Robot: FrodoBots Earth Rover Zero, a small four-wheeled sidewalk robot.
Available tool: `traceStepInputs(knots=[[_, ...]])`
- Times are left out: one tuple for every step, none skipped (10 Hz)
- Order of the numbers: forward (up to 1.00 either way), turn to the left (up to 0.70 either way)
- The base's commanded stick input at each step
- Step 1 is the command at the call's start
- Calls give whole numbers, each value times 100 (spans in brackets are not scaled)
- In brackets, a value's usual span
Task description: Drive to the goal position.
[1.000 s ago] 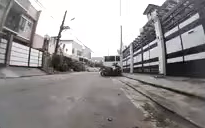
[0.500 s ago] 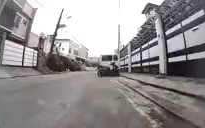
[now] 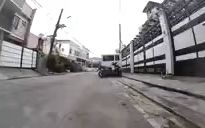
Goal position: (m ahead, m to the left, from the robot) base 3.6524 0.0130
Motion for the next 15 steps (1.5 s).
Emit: traceStepInputs(knots=[[12,0],[12,0],[12,0],[12,0],[11,0],[11,0],[11,0],[11,0],[11,0],[11,0],[11,0],[11,0],[11,0],[11,0],[12,0]])
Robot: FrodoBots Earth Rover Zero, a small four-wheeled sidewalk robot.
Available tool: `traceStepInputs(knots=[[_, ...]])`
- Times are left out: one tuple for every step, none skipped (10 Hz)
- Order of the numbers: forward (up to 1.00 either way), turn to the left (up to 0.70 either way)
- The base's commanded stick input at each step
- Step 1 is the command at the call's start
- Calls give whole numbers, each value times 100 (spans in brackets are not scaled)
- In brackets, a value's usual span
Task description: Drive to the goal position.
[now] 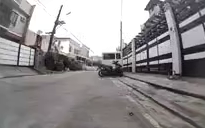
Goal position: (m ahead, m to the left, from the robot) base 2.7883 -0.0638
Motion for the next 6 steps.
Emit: traceStepInputs(knots=[[11,0],[11,0],[11,0],[11,0],[11,0],[11,0]])
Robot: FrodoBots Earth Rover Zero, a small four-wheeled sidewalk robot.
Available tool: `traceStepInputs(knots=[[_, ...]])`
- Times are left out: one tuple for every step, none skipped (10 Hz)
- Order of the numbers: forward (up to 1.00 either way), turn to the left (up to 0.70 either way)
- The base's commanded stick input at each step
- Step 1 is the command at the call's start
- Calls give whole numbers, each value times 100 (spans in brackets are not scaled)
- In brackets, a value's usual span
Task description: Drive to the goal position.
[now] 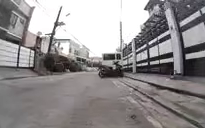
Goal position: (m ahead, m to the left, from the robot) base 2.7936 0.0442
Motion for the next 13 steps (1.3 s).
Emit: traceStepInputs(knots=[[11,0],[11,0],[11,0],[11,0],[11,0],[11,0],[11,0],[11,0],[11,0],[11,0],[11,0],[11,0],[11,0]])
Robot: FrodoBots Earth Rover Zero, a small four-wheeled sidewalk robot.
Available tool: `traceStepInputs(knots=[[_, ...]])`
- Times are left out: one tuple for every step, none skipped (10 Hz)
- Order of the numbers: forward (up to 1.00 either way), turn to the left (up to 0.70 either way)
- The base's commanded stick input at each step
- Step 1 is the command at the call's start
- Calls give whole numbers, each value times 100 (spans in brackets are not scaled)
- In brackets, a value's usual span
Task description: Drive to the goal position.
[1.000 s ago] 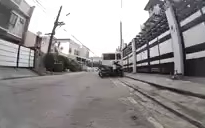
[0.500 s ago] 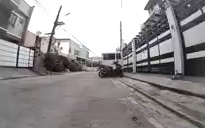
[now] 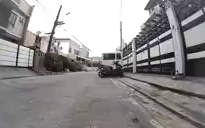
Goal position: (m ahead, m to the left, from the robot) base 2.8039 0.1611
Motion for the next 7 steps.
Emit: traceStepInputs(knots=[[11,0],[11,0],[11,0],[11,0],[12,0],[12,0],[11,0]])
